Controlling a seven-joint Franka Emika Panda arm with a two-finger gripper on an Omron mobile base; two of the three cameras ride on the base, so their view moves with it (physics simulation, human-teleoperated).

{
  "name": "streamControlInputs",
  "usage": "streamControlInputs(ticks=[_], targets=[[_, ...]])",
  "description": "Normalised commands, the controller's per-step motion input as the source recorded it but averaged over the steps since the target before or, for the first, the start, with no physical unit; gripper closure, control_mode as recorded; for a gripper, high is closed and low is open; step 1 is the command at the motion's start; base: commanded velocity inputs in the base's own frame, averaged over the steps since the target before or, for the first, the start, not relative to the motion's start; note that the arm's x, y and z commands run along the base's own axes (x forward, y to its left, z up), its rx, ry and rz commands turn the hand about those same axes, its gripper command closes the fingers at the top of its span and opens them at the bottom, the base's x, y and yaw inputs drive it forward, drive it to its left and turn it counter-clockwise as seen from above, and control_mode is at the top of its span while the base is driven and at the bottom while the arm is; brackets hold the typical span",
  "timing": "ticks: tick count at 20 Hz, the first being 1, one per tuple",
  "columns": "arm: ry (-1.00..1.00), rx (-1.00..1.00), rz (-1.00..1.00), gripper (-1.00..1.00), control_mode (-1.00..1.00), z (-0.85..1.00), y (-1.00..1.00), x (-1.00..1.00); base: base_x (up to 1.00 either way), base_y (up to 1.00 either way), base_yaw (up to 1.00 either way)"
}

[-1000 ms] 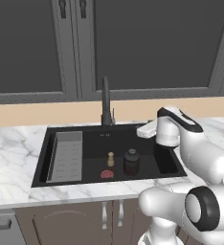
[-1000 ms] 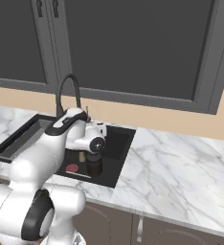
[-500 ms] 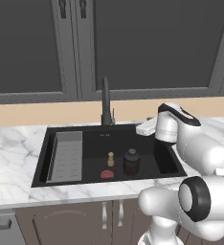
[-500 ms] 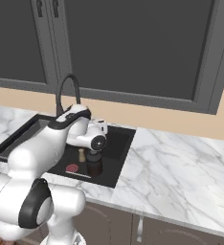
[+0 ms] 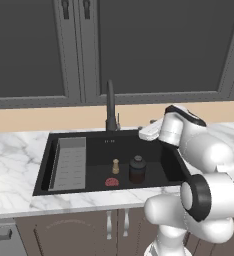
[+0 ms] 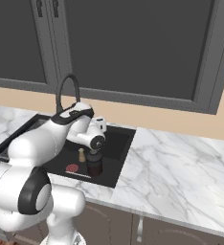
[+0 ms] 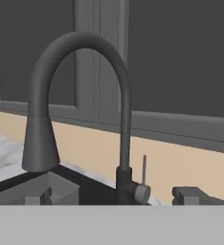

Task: Pick the jug and tupperware and place them in the sink. Then turn on the water.

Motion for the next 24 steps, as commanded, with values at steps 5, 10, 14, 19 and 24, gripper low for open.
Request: streamControlInputs(ticks=[5,10,14,19,24], targets=[[0.00,0.00,0.00,-1.00,-1.00,0.00,0.09,0.28,0.00,0.00,0.00],[0.00,0.00,0.00,-1.00,-1.00,0.00,0.01,0.37,0.00,0.00,0.00],[0.00,0.00,0.00,-1.00,-1.00,0.00,0.00,0.24,0.00,0.00,0.00],[0.00,0.00,0.00,-1.00,-1.00,-0.01,0.05,0.05,0.00,0.00,0.00],[0.00,0.00,0.00,-1.00,-1.00,-0.04,0.08,0.09,0.00,0.00,0.00]])
